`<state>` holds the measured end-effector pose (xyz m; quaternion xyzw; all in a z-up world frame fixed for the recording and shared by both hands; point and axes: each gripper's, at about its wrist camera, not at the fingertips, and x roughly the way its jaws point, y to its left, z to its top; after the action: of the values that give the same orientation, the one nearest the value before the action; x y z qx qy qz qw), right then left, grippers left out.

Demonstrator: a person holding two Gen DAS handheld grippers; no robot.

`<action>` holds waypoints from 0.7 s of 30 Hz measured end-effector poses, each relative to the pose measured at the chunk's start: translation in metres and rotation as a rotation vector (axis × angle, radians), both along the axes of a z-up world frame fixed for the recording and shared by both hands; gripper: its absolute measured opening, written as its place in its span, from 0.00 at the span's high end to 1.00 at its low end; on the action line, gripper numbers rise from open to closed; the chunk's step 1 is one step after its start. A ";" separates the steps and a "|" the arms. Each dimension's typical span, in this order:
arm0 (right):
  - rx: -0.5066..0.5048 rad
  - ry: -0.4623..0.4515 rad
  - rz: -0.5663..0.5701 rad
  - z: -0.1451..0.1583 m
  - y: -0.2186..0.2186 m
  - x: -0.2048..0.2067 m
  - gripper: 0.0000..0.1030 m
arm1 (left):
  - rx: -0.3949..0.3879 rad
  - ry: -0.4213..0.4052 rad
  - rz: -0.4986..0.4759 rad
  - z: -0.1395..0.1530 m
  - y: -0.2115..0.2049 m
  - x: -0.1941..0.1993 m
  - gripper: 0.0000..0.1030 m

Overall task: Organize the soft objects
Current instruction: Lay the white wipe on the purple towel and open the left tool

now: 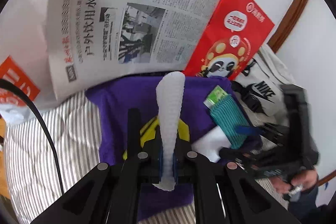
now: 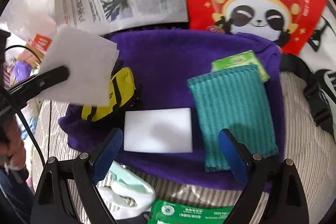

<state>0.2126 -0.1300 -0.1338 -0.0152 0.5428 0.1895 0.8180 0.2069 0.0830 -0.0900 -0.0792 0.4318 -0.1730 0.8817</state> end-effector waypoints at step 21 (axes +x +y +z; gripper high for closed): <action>0.026 -0.029 -0.201 0.008 -0.128 -0.058 0.11 | 0.307 0.117 0.049 -0.066 -0.034 0.066 0.71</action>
<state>0.1547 -0.2583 -0.1258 0.0468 0.5272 0.1133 0.8408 0.2727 0.0493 -0.1560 0.0361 0.5016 -0.0787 0.8608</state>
